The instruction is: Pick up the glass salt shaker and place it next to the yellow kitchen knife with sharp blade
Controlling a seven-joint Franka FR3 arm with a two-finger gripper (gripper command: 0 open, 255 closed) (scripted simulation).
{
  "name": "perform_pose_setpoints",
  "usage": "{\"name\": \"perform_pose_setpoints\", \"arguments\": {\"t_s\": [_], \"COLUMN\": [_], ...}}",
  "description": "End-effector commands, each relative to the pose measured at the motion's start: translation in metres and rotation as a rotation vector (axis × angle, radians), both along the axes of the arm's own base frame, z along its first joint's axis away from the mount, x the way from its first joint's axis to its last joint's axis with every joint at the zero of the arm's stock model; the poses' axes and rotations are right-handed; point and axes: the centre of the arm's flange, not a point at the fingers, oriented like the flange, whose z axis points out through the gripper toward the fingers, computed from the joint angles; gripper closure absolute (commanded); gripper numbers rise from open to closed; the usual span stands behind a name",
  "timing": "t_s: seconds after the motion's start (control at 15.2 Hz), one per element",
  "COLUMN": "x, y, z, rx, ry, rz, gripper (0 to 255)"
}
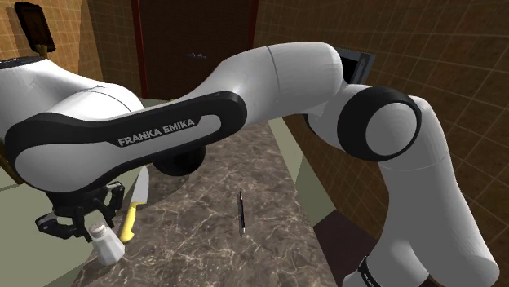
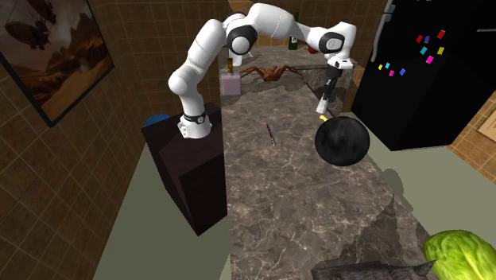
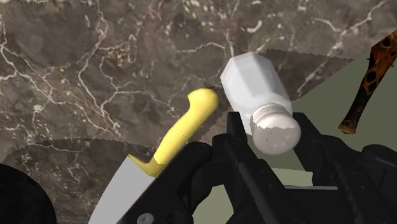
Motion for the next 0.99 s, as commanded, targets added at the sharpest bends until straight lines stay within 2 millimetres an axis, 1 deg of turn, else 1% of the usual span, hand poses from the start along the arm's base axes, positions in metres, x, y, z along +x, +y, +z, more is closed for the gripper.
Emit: {"name": "perform_pose_setpoints", "arguments": {"t_s": [0.0,0.07,0.4,0.59,0.66,0.92], "x": [0.000,0.000,0.000,-0.001,-0.001,-0.001], "y": [0.000,0.000,0.000,0.004,0.004,0.004], "z": [0.000,0.000,0.000,0.039,0.050,0.050], "rx": [0.000,0.000,0.000,0.000,0.000,0.000], "ry": [0.000,0.000,0.000,0.000,0.000,0.000], "rz": [0.000,0.000,0.000,0.000,0.000,0.000], "gripper": [255,0,0,0,0,0]}}
